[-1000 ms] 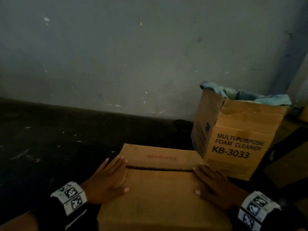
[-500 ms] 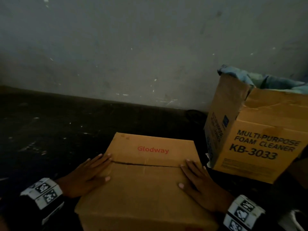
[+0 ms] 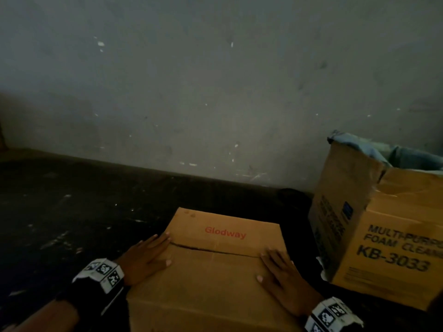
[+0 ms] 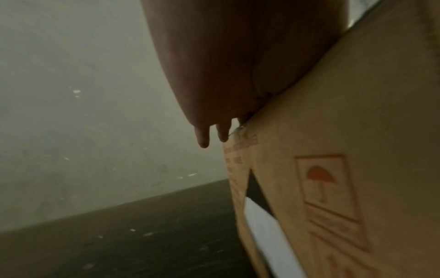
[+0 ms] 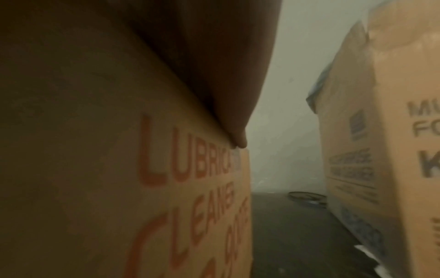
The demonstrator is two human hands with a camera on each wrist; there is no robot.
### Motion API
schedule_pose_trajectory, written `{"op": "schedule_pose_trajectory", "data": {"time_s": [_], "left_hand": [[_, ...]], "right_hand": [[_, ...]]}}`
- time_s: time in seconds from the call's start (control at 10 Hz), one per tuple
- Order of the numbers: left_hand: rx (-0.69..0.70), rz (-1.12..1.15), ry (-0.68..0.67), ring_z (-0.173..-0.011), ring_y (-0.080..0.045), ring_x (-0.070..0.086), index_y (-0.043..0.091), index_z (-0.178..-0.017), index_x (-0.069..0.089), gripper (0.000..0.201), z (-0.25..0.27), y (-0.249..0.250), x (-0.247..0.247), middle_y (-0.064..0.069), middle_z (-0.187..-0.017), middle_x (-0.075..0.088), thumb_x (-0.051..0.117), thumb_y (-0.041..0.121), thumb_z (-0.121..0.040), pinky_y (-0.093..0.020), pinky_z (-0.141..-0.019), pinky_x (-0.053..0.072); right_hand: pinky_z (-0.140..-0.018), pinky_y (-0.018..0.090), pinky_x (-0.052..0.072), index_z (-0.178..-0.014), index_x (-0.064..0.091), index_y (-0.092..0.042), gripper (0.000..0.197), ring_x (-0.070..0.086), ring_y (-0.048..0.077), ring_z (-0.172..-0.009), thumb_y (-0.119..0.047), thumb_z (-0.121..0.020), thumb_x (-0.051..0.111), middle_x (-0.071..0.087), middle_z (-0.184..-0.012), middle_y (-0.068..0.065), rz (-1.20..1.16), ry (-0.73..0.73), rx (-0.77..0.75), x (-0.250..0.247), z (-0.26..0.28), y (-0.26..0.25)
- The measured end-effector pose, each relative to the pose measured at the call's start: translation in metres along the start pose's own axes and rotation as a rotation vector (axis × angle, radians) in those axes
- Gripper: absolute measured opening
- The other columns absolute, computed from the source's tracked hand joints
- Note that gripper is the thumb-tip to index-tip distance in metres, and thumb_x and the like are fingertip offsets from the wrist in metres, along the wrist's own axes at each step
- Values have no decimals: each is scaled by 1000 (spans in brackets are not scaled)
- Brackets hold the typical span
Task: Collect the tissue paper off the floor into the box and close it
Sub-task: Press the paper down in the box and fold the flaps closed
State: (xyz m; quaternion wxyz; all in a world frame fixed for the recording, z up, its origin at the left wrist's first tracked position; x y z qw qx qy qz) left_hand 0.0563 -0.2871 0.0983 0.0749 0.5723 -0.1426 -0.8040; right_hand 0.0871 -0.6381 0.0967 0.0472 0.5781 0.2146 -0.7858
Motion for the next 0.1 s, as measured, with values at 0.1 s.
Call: {"op": "schedule_pose_trajectory", "data": {"time_s": [0.1], "left_hand": [[5, 308, 91, -143, -11, 1, 39, -144, 5, 93, 22, -11, 12, 14, -155, 2, 18, 88, -65, -44, -118, 6]], "right_hand": [[-118, 39, -5, -149, 4, -30, 121, -10, 16, -147, -93, -46, -4, -6, -160, -4, -48, 46, 9, -8, 17, -2]]}}
Point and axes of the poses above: each hand's wrist, its own z-axis away from the middle knuckle, its own x-axis out of the palm, y = z × x, the point moved 3 cm from there along -z, towards the middle knuckle
